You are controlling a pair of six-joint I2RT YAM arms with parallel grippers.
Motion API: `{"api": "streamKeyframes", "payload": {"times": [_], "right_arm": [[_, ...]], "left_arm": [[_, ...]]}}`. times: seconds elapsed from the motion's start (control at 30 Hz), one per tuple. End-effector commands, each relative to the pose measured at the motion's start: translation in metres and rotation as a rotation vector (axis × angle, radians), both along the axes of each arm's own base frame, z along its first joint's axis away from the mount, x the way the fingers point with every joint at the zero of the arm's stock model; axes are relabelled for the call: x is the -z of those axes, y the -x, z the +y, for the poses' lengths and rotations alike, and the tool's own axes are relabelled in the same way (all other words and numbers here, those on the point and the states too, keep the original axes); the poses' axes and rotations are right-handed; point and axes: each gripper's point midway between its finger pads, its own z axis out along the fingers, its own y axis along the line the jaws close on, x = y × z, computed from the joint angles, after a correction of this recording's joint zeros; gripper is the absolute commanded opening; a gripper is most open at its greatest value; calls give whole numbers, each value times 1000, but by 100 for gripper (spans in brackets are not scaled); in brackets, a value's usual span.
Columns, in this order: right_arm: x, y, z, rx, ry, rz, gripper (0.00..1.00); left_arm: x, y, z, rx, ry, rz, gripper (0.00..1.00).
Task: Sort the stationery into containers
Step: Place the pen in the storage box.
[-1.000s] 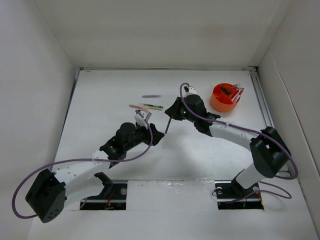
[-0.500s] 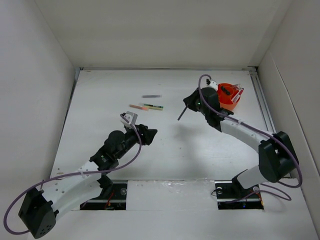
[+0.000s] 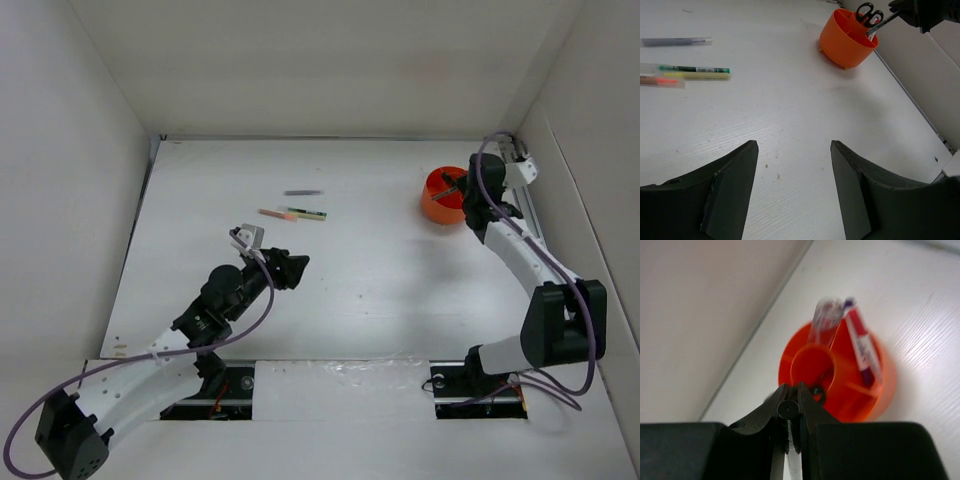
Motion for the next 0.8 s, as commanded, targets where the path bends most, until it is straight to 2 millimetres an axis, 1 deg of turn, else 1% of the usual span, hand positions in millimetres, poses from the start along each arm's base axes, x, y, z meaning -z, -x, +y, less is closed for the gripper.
{"api": "streamKeyframes", "payload": {"times": [0.0,0.03,0.07,0.13,0.17,0.2,0.23,0.27,0.3,0.37,0.4,0.43,0.47,0.5,0.63,0.67,0.7,0.77], "right_arm": [[-47,-4,-51,233,11,-123,0],[-48,-8,-65,272,19,-116,0],[-51,-10,-72,294,24,-121,0],[-48,-10,-86,345,47,-82,0],[-56,-17,-94,373,51,-97,0],[-58,-17,-98,386,86,-85,0],[-60,-13,-110,434,113,-75,0],[-66,-13,-118,465,122,-70,0],[-70,-11,-121,472,149,-63,0],[-72,-7,-136,511,176,-45,0],[-76,-6,-138,523,187,-47,0],[-76,-3,-143,538,198,-41,0],[-75,0,-146,554,208,-27,0],[-68,2,-147,564,219,-3,0],[-69,3,-148,554,194,-16,0],[-69,3,-148,554,194,-16,0],[-69,3,-148,554,194,-16,0],[-44,-2,-149,555,213,51,0]], "left_arm": [[-3,-2,7,-42,24,0,57],[-6,-2,10,-55,32,-10,58],[-6,-1,11,-56,30,-8,58],[-8,-2,15,-81,39,-6,58],[-8,-2,15,-81,39,-6,59],[-9,-2,17,-91,50,-4,59],[-13,-1,18,-90,58,-13,59],[-6,0,19,-91,46,0,59],[-10,1,19,-91,55,-10,59],[-13,1,20,-90,63,-18,59],[-11,1,21,-100,65,-6,59],[-13,1,22,-100,71,-12,59],[-13,1,22,-100,71,-12,59],[-13,1,22,-100,71,-12,59],[-13,2,24,-110,79,-8,59],[-9,2,24,-110,72,-1,60],[-9,2,24,-110,72,-1,60],[-7,2,24,-111,66,5,60]]}}
